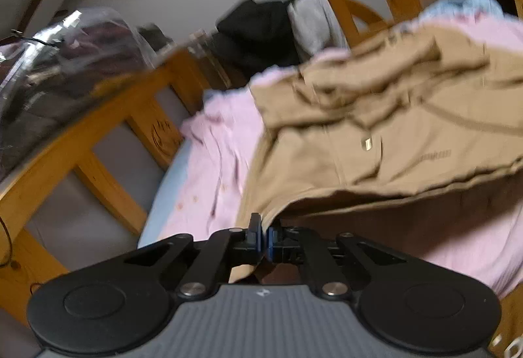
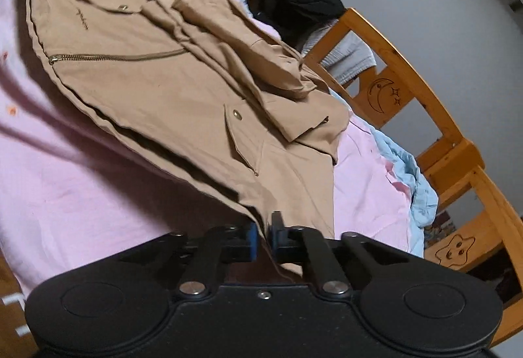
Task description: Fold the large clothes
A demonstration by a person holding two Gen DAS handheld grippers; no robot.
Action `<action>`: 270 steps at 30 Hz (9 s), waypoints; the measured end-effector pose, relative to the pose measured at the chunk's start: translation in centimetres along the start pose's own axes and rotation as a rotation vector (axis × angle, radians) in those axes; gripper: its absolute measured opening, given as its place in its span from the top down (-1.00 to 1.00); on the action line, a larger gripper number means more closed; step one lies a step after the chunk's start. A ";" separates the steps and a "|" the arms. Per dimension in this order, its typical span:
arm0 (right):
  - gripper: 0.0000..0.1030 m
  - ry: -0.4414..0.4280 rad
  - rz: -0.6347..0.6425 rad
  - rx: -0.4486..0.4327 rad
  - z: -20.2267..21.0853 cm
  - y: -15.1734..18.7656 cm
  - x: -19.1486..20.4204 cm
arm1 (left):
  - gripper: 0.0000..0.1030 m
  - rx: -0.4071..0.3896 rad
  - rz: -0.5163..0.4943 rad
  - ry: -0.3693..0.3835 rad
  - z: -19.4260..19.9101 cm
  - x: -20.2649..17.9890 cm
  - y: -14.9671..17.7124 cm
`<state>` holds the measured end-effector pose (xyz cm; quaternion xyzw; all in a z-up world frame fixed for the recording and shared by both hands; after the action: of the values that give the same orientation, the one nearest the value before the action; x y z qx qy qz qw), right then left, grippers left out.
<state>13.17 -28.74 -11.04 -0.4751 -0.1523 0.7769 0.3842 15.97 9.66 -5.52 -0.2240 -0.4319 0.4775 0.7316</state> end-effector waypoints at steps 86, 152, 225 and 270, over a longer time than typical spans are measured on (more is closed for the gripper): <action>-0.32 -0.160 -1.294 0.270 2.2 7.1 -8.6 | -0.86 0.199 0.846 0.469 -3.1 4.5 2.1; -0.26 0.004 -0.334 -0.182 -5.8 -11.6 8.0 | -0.52 0.173 1.079 0.365 -1.3 2.6 7.7; 0.87 -0.290 -1.218 0.044 1.3 5.5 -14.7 | 1.00 -0.174 -0.255 0.831 9.2 -32.5 -13.9; -0.28 -0.272 -0.974 0.005 -0.6 2.8 -11.0 | -0.58 0.198 0.566 0.638 1.8 -16.7 -7.7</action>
<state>15.21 -38.86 -6.19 -0.2426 -0.4031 0.5626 0.6798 15.49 -8.76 -5.88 -0.3987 -0.0581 0.6050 0.6867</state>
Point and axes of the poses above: each gripper's, at about its wrist camera, not at the fingertips, and z roughly against the way its jaws point, x to its left, y to its underside, the point moved 8 cm from there along -z, roughly the way its jaws point, and after that the axes turned 5 degrees about y, right-handed, at the moved point
